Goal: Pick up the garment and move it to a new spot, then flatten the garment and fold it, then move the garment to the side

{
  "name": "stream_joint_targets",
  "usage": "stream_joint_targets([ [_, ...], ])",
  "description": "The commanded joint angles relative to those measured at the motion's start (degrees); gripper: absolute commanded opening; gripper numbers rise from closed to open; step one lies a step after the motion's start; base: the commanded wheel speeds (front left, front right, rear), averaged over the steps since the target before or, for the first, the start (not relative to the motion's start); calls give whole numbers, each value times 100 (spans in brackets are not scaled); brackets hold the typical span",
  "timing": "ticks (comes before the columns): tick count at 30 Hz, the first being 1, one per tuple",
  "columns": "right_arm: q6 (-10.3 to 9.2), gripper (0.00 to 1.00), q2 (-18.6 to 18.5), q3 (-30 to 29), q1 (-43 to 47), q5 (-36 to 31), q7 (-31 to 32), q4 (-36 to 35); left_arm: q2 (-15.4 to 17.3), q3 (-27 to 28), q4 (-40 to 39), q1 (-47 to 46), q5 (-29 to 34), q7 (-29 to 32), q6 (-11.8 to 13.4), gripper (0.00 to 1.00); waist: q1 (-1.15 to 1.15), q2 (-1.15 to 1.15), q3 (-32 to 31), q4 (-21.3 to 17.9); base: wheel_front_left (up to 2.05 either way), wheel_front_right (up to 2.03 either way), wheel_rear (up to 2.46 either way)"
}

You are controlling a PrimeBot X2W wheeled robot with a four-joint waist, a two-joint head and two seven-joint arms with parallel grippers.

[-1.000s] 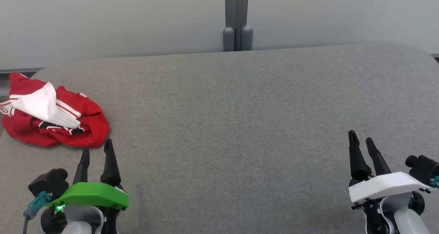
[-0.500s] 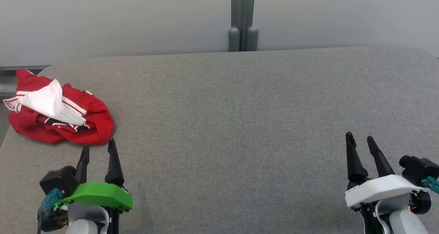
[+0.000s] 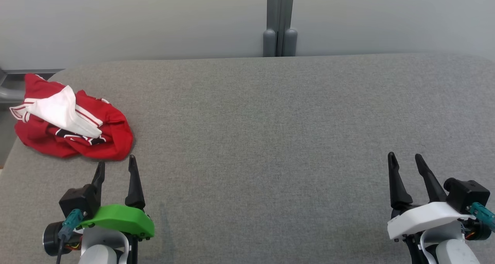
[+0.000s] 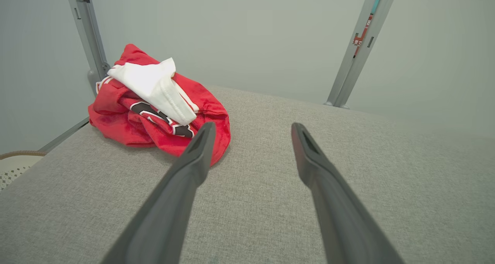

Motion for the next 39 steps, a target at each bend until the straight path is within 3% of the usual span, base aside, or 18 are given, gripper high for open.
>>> stream_joint_targets([
  [1,1,100,-29,1,-5,-140,-57,-6,70,-16,-30,-130,162,6,48,100,0,0,-6,9,0,0,0],
  [13,2,100,18,-76,47,-608,-16,0,74,-34,-272,-106,430,292,108,100,0,0,-12,106,0,0,0],
  [25,2,100,23,28,96,-992,-98,-147,150,-62,-280,-76,813,157,231,100,0,0,12,245,0,0,0],
  [31,1,100,-20,127,17,-1102,-195,-169,186,-67,-243,-164,969,44,288,100,0,0,75,552,0,0,0],
  [39,1,100,-34,253,10,-1139,-307,-120,252,35,-218,-174,1021,-100,375,100,0,0,134,1263,0,0,0],
])
